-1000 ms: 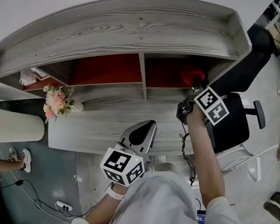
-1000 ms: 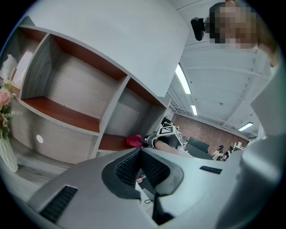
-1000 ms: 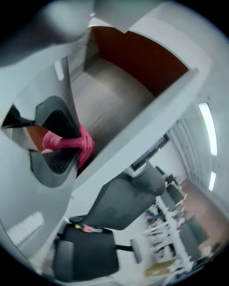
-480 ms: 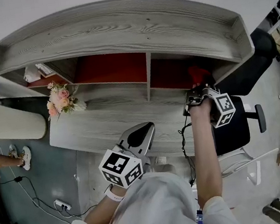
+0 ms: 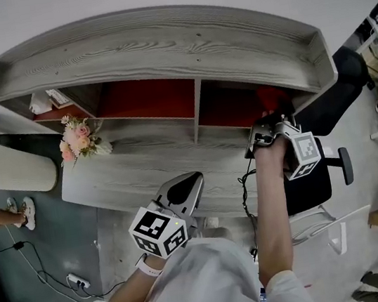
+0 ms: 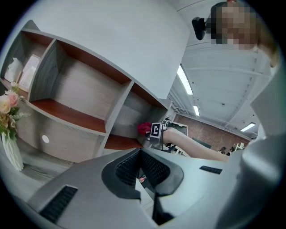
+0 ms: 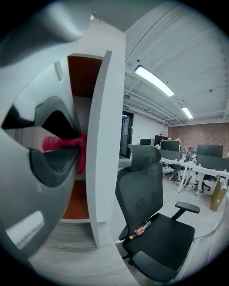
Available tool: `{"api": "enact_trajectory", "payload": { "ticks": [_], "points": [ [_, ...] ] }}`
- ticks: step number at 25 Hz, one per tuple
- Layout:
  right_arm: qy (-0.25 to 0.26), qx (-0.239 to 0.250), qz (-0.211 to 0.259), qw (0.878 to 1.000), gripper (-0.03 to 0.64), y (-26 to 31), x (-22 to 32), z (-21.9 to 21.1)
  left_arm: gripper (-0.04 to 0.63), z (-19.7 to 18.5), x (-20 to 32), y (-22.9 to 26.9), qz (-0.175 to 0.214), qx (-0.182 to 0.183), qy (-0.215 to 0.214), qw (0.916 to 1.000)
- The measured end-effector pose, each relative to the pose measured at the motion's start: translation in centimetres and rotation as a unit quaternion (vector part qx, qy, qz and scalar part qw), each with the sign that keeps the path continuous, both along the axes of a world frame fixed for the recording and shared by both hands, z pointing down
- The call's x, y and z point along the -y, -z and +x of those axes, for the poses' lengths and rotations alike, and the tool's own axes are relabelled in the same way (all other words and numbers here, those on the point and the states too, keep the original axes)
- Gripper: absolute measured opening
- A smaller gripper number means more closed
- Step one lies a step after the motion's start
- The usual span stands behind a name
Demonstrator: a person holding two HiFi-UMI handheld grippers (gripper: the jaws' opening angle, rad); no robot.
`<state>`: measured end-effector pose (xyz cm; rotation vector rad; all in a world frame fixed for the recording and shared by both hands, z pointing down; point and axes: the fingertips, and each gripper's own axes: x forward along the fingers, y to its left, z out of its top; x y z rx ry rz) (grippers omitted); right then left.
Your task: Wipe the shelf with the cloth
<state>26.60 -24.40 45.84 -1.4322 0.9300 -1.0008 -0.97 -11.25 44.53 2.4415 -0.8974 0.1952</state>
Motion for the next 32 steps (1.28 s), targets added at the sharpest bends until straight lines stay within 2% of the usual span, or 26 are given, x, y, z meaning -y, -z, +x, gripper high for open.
{"api": "enact_trajectory", "payload": {
  "ticks": [12,20,27,32],
  "points": [
    [0.002,-0.037,0.066,0.997,0.069,6.1,0.2,0.1,0.002,0.4,0.1,0.4,0.007,-0.002,0.000,1.0000],
    [0.003,-0.091,0.118,0.989,0.067,9.9,0.8,0.1,0.002,-0.7,0.5,0.9,0.013,-0.002,0.016,0.9998],
    [0.011,-0.061,0.203,0.977,0.058,12.4,1.4,-0.1,0.002,-1.5,0.6,1.1,0.015,-0.001,0.029,0.9995],
    [0.055,-0.025,0.279,0.958,0.058,12.5,2.1,-1.2,0.002,-2.0,0.8,0.9,0.013,0.002,0.033,0.9994]
  ]
}}
